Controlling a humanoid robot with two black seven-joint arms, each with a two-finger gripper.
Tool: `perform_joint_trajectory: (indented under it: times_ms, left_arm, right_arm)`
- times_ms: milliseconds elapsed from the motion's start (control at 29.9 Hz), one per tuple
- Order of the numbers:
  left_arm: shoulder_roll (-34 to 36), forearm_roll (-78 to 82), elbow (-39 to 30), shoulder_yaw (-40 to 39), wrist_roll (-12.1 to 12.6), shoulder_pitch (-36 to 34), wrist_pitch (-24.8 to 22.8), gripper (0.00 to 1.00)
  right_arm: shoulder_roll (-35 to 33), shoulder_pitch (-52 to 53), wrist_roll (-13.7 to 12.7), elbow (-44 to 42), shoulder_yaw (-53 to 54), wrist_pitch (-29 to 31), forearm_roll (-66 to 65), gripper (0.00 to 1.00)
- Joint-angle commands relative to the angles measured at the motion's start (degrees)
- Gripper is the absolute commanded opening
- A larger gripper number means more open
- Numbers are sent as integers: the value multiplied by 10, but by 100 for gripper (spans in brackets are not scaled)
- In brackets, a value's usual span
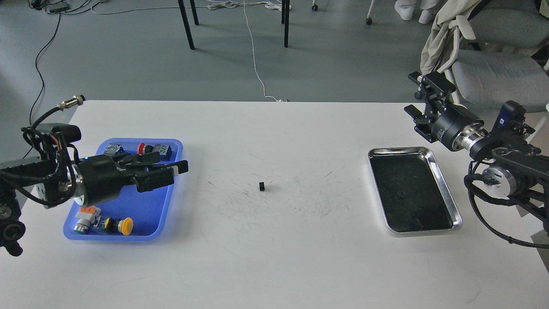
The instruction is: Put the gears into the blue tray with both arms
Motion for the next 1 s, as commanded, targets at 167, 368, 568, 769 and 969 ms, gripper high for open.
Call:
perform_joint_trajectory:
  times_ms: [167, 368, 568, 769, 969]
  left_arm:
    - [-78, 83, 38, 4, -3, -36, 15, 98]
    - [-166, 81, 122, 6, -58, -35, 12, 98]
    - [-240, 82, 184, 19, -102, -35, 9, 98]
    - [-324, 84, 261, 34, -102, -30, 6, 97]
    - [-375, 94, 321, 39, -104, -27, 8, 91]
  right_arm:
    - [-5, 4, -1, -1, 54, -18, 1, 97]
    - [5, -9, 1, -27, 93, -54, 2, 96]
    - [9, -31, 10, -22, 122, -78, 3, 96]
    - [18, -37, -8, -23, 136, -74, 25, 97]
    - [19, -43, -36, -29, 140, -61, 84, 97]
